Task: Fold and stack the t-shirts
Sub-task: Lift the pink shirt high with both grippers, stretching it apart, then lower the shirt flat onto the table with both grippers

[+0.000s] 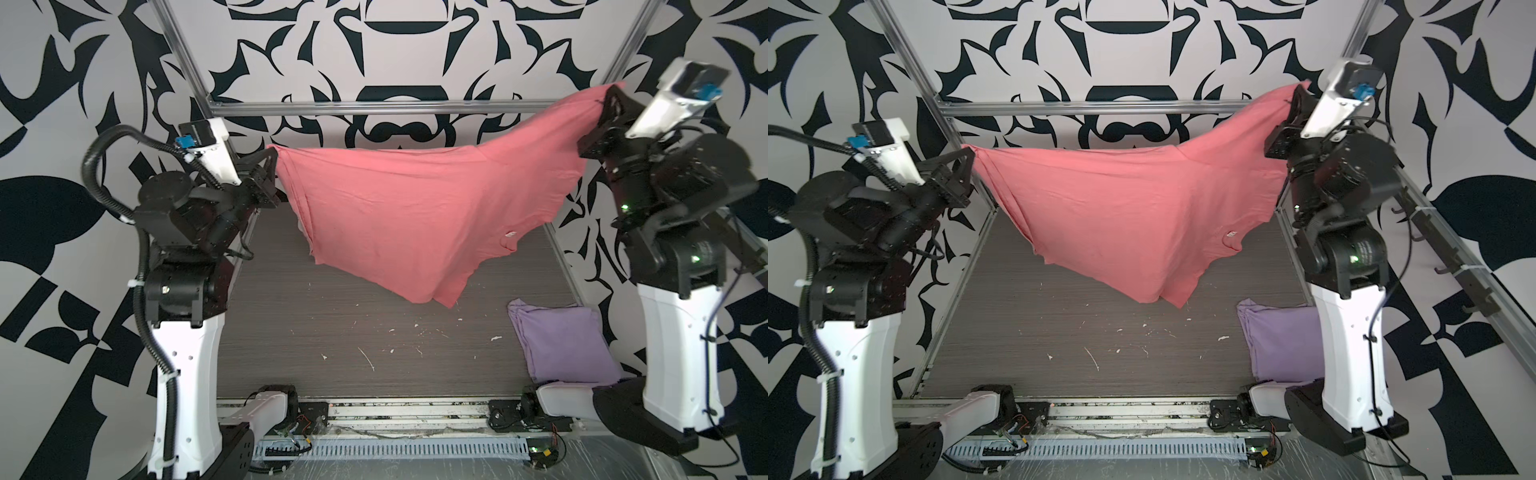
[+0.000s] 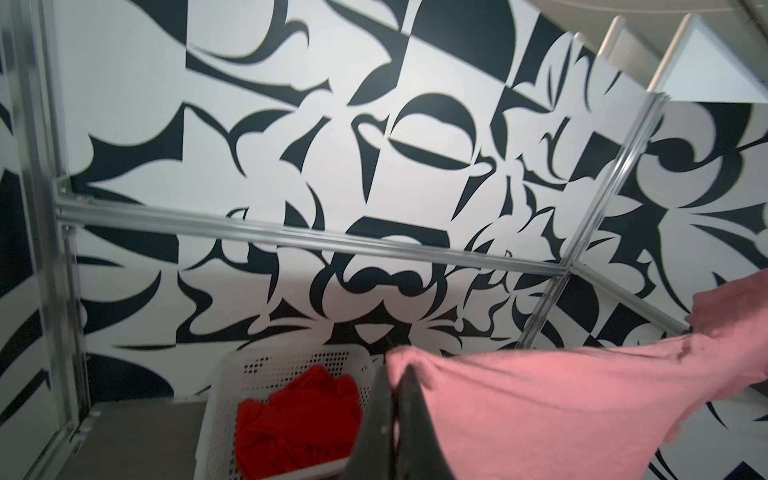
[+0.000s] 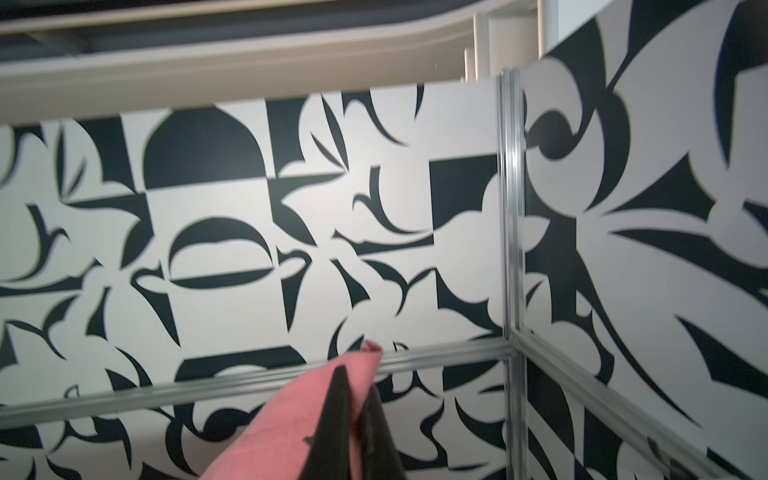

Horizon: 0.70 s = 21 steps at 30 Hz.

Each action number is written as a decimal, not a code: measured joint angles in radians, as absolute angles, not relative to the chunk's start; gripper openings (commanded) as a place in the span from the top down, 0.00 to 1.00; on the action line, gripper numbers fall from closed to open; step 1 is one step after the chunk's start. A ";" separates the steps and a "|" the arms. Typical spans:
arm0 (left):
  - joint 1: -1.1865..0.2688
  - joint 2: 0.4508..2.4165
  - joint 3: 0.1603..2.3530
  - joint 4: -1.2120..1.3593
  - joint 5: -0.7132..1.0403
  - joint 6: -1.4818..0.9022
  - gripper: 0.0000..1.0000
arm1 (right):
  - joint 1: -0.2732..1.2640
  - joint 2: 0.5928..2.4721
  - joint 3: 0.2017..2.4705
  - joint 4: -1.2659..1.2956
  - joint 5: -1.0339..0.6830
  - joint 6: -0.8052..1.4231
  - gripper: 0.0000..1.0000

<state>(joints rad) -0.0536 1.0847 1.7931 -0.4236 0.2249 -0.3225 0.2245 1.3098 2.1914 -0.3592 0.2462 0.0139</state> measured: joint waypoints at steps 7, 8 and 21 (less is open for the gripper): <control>-0.053 0.971 1.833 -0.324 0.249 -0.325 1.00 | 0.224 1.298 2.368 -0.329 0.119 -0.003 1.00; -0.053 0.962 1.835 -0.308 0.252 -0.328 1.00 | 0.224 1.301 2.386 -0.327 0.110 -0.007 1.00; -0.052 0.968 1.609 -0.236 0.218 -0.447 1.00 | 0.224 1.393 2.305 -0.310 0.087 -0.035 1.00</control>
<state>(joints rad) -0.0525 0.9676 1.6093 -0.2356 0.2176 -0.4473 0.2237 1.3933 2.3051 -0.3103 0.0868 -0.0349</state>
